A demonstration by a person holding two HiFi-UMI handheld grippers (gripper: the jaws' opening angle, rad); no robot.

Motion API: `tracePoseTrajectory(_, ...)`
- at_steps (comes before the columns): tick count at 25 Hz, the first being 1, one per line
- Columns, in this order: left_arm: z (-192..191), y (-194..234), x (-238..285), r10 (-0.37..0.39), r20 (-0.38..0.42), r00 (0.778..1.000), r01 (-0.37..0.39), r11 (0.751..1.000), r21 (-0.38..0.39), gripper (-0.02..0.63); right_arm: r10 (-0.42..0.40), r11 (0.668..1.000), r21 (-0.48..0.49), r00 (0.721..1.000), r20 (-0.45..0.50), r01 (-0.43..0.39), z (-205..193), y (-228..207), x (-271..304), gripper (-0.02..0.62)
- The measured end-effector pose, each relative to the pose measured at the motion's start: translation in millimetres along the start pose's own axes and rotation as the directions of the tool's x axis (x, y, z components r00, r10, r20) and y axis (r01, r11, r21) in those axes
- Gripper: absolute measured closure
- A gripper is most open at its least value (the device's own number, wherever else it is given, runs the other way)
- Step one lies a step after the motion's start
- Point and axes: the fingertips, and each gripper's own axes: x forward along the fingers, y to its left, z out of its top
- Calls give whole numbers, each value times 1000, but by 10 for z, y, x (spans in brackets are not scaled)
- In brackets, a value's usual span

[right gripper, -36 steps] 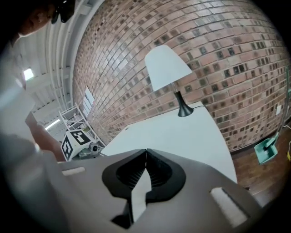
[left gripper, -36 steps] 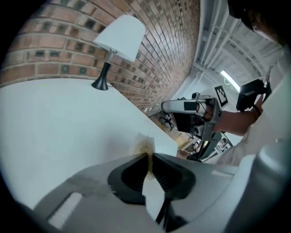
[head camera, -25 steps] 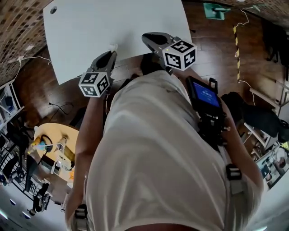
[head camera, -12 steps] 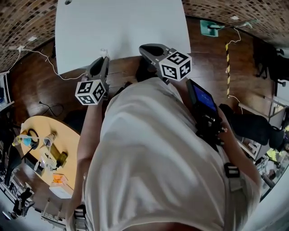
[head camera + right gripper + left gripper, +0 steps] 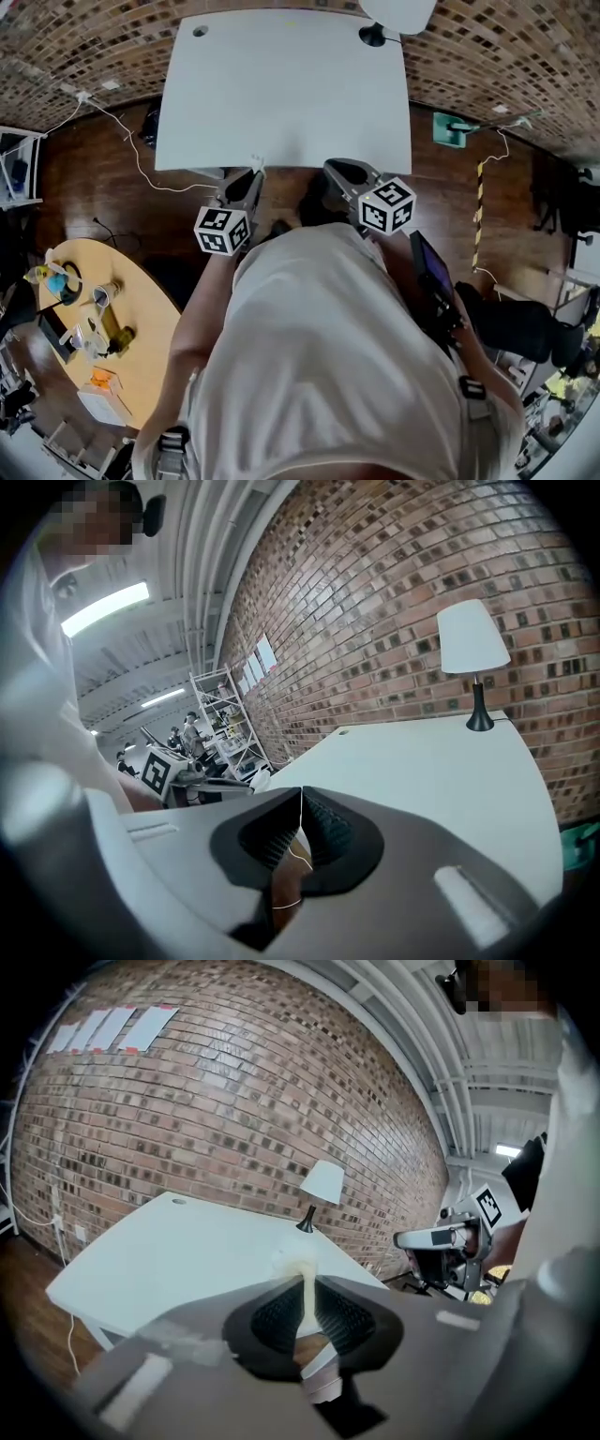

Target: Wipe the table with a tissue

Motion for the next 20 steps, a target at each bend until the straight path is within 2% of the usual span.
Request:
tracePoseTrajectory(10, -79, -165, -86, -38, -16, 999, 38, 999, 32, 565, -20, 1000, 18, 999, 29, 19, -129, 73, -58, 586)
tracePoseTrajectory(20, -239, -107, -278, -12, -19, 1000, 12, 1000, -3, 565, -30, 999, 15, 999, 16, 30, -239, 192, -49, 586)
